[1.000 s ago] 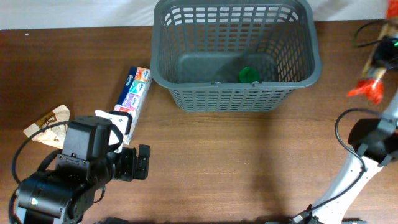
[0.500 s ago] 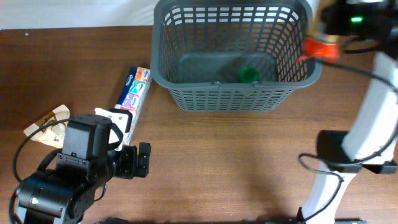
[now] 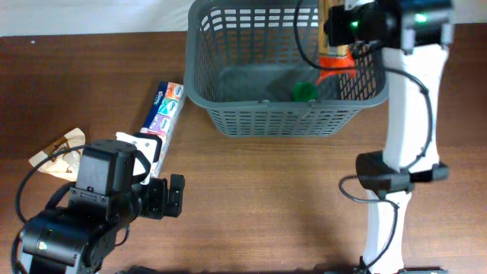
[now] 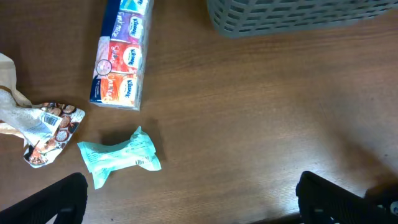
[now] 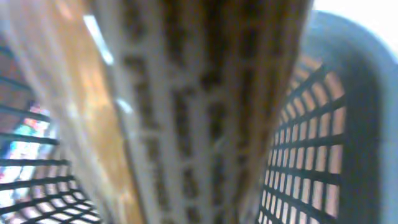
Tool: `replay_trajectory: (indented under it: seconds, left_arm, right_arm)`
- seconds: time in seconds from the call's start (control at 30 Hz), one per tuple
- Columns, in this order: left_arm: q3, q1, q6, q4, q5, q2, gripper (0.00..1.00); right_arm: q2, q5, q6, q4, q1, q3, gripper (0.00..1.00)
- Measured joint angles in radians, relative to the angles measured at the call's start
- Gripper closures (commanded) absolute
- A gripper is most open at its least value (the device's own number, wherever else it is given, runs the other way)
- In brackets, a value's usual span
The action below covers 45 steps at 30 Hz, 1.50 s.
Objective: Pack container
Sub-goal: 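Release the spaghetti packet into the basket and withdraw the right arm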
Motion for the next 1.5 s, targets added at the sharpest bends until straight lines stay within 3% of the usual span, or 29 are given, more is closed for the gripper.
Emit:
replay_trajectory:
  seconds: [0.37,0.53,0.67,0.73,0.77,1.0,1.2,1.5]
  left_arm:
    - [0.0,0.0,0.0,0.0,-0.002,0.0,0.0]
    - [0.0,0.0,0.0,0.0,-0.002,0.0,0.01]
    - [0.0,0.0,0.0,0.0,-0.002,0.0,0.0]
    - [0.0,0.0,0.0,0.0,-0.002,0.0,0.0]
    - [0.0,0.0,0.0,0.0,-0.002,0.0,0.0]
    - [0.0,0.0,0.0,0.0,-0.002,0.0,0.01]
    - [0.0,0.0,0.0,0.0,-0.002,0.0,0.0]
    - [0.0,0.0,0.0,0.0,-0.002,0.0,0.0]
  right_arm:
    - [0.091,0.015,0.0,0.045,0.0,-0.164,0.94]
    - [0.09,0.016,-0.003,0.051,0.0,-0.177,0.82]
    - [0.09,0.02,-0.004,0.043,0.0,-0.18,0.66]
    - [0.09,0.022,-0.005,0.037,0.0,-0.182,0.49]
    - [0.09,0.023,-0.011,0.032,0.0,-0.183,0.45]
    - [0.081,0.023,-0.014,0.036,0.0,-0.183,0.37]
    - [0.048,0.023,-0.013,0.043,0.0,-0.165,0.21]
    - [-0.089,0.023,-0.011,0.045,0.0,0.005,0.01]
